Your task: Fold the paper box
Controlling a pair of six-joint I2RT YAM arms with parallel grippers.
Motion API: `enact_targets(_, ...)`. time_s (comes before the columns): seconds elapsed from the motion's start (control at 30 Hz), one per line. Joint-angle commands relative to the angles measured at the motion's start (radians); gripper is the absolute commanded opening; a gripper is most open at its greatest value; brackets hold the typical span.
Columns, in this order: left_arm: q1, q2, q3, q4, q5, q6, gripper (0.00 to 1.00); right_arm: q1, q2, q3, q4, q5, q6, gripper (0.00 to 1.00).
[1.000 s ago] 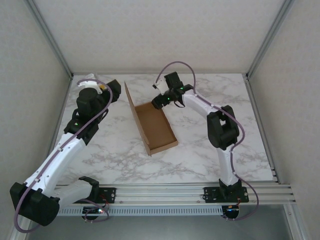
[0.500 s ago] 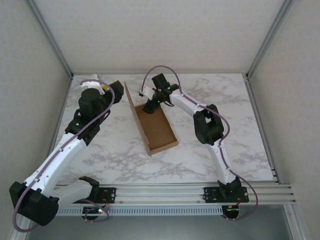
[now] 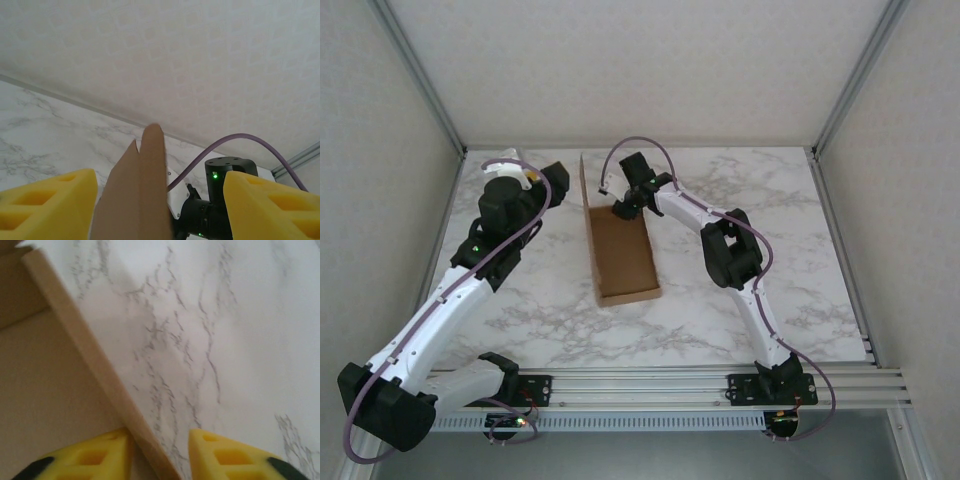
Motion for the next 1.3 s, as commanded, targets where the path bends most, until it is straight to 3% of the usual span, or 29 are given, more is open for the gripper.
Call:
enact_targets(0.0, -0.008, -0.041, 0.021, -0.007, -0.037, 0.0, 0.68, -0.025, -0.01, -0.044, -0.112, 0.079, 0.102, 0.22)
enact_targets(0.23, -0.013, -0.076, -0.009, 0.009, -0.032, -0.026, 0.68, -0.044, -0.157, -0.251, -0.068, 0.137, 0.262, 0.15)
enact_targets(0.5, -0.035, -0.097, -0.016, 0.016, -0.05, -0.014, 0.68, -0.044, -0.266, -0.353, -0.205, 0.212, 0.577, 0.2)
enact_targets(0.6, -0.042, -0.101, -0.019, 0.017, -0.056, -0.008, 0.69, -0.034, -0.341, -0.466, -0.146, 0.234, 0.658, 0.2)
enact_targets(0.67, -0.044, -0.105, -0.025, 0.019, -0.062, -0.006, 0.7, -0.035, -0.386, -0.531, -0.107, 0.226, 0.692, 0.26)
enact_targets(0.73, -0.048, -0.108, -0.031, 0.018, -0.071, -0.004, 0.71, -0.036, -0.413, -0.55, -0.104, 0.223, 0.707, 0.41)
enact_targets(0.8, -0.05, -0.111, -0.036, 0.019, -0.075, -0.003, 0.72, -0.038, -0.438, -0.55, -0.105, 0.209, 0.708, 0.52)
enact_targets(0.9, -0.052, -0.115, -0.042, 0.022, -0.078, 0.0, 0.72, -0.04, -0.468, -0.529, -0.108, 0.183, 0.689, 0.58)
enact_targets(1.27, -0.058, -0.129, -0.056, 0.026, -0.104, 0.025, 0.72, -0.042, -0.282, -0.271, -0.258, 0.129, 0.63, 0.51)
